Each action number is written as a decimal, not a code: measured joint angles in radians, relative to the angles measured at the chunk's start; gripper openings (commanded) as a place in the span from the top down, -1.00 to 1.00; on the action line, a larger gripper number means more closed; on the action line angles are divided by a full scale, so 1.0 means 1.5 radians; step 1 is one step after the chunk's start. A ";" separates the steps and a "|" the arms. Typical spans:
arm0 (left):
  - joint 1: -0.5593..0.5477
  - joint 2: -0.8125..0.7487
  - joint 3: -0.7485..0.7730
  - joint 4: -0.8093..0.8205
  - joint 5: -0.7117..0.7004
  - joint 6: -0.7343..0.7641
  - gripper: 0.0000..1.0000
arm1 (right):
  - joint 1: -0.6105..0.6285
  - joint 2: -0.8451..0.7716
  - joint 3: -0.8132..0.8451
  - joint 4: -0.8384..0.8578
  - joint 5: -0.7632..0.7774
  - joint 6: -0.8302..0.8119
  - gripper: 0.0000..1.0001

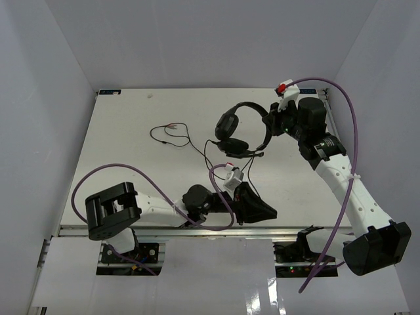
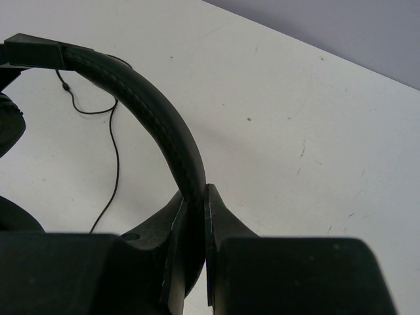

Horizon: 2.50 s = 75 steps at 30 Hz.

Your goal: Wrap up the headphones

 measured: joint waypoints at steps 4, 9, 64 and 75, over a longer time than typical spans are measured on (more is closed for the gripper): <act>-0.001 -0.083 0.046 -0.121 -0.016 0.023 0.92 | -0.001 -0.005 -0.011 0.008 0.016 -0.008 0.85; 0.016 -0.185 0.187 -0.328 -0.036 0.060 0.93 | 0.000 -0.026 -0.060 0.031 0.026 -0.027 0.85; 0.567 0.154 0.749 -1.270 0.115 0.318 1.00 | 0.055 -0.166 -0.123 -0.049 -0.146 -0.323 0.85; 0.577 0.115 0.530 -1.122 0.196 0.255 1.00 | 0.053 -0.133 -0.068 -0.103 -0.185 -0.247 0.85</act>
